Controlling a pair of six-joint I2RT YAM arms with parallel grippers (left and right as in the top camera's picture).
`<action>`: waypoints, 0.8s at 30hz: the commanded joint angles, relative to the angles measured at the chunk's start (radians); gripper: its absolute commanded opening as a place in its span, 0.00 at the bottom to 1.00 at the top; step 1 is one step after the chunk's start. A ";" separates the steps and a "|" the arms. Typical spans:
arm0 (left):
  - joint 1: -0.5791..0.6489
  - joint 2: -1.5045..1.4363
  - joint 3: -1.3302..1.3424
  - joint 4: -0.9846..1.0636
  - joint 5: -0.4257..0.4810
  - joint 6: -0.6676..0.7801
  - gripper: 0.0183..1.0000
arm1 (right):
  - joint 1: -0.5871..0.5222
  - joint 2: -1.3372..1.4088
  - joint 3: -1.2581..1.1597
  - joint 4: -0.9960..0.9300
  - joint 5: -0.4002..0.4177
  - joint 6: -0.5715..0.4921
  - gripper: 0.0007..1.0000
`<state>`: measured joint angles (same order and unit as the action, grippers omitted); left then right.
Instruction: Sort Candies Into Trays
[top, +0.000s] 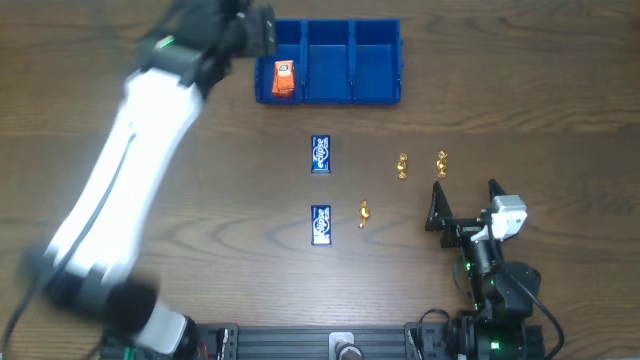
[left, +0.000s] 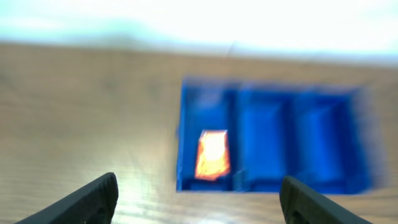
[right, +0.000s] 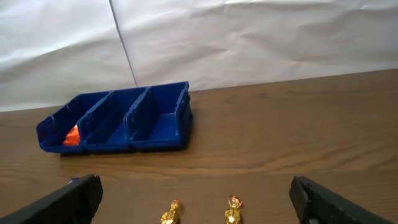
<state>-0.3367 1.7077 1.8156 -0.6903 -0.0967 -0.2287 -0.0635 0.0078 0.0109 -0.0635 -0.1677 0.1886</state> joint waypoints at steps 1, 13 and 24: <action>0.054 -0.492 -0.212 0.135 -0.032 0.105 0.92 | -0.005 -0.005 -0.003 -0.002 -0.002 -0.011 1.00; 0.333 -1.358 -1.228 0.501 0.198 0.259 1.00 | -0.005 -0.005 -0.003 -0.002 -0.002 -0.011 1.00; 0.349 -1.704 -1.764 0.706 0.256 0.221 1.00 | -0.005 -0.005 -0.003 -0.002 -0.002 -0.011 1.00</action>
<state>0.0105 0.0193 0.1108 0.0036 0.1219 0.0002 -0.0635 0.0071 0.0101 -0.0628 -0.1677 0.1886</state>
